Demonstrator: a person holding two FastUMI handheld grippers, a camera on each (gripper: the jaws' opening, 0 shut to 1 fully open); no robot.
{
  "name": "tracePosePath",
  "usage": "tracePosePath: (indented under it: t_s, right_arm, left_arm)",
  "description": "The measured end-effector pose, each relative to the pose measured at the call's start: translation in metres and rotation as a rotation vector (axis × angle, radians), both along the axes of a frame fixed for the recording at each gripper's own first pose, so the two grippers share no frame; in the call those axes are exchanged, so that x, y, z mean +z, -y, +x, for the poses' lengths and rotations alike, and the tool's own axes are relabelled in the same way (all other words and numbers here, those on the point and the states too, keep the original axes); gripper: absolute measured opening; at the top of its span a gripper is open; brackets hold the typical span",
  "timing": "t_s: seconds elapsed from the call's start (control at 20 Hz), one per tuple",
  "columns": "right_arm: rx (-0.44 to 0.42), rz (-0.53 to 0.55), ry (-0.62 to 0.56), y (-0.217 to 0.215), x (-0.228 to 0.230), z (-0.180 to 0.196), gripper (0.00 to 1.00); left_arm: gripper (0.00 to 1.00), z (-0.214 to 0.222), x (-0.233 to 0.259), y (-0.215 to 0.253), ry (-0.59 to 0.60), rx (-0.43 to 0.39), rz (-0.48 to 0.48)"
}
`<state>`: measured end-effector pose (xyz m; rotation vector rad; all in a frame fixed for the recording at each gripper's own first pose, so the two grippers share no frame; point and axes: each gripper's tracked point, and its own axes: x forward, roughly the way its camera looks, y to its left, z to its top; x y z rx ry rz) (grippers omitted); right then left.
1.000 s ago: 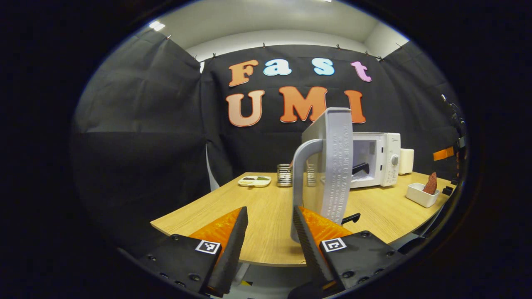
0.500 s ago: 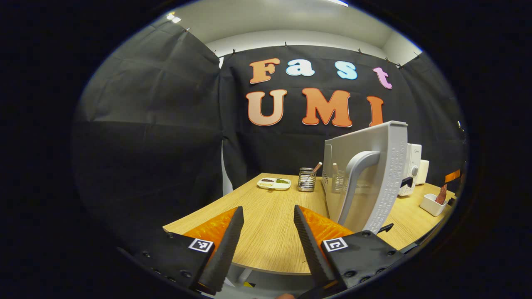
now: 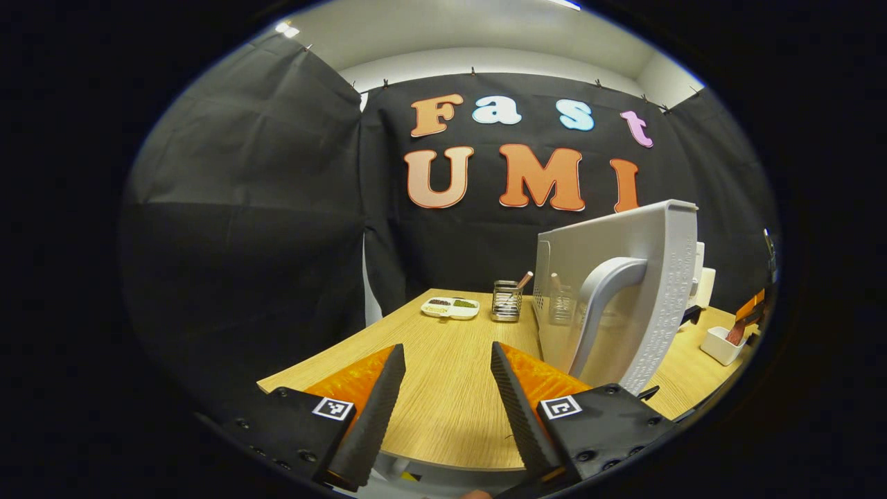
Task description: Open the microwave oven with the left hand, put the food in, and close the microwave oven.
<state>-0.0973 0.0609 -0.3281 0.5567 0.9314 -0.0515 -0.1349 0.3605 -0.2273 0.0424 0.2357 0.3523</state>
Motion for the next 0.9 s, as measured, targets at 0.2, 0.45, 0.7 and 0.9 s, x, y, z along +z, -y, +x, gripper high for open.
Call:
tracePosePath:
  t_s: [0.2, 0.45, 0.7, 0.9]
  right_arm:
    - [-0.042, 0.077, -0.002, -0.010, -0.001, 0.004, 0.46]
    - [-0.092, 0.148, 0.028, -0.017, 0.009, 0.007, 0.22]
    - [-0.046, 0.085, 0.100, -0.024, 0.029, 0.010, 0.14]
    - [0.064, -0.071, 0.178, -0.033, 0.046, 0.015, 0.14]
  left_arm:
    - [0.80, 0.002, 0.000, 0.001, 0.002, 0.008, 0.004]
    - [0.80, 0.002, -0.001, 0.002, 0.000, 0.010, 0.001]
    - [0.80, 0.003, 0.001, 0.007, 0.007, 0.003, 0.010]
    - [0.80, 0.004, 0.005, 0.008, 0.011, 0.000, 0.032]
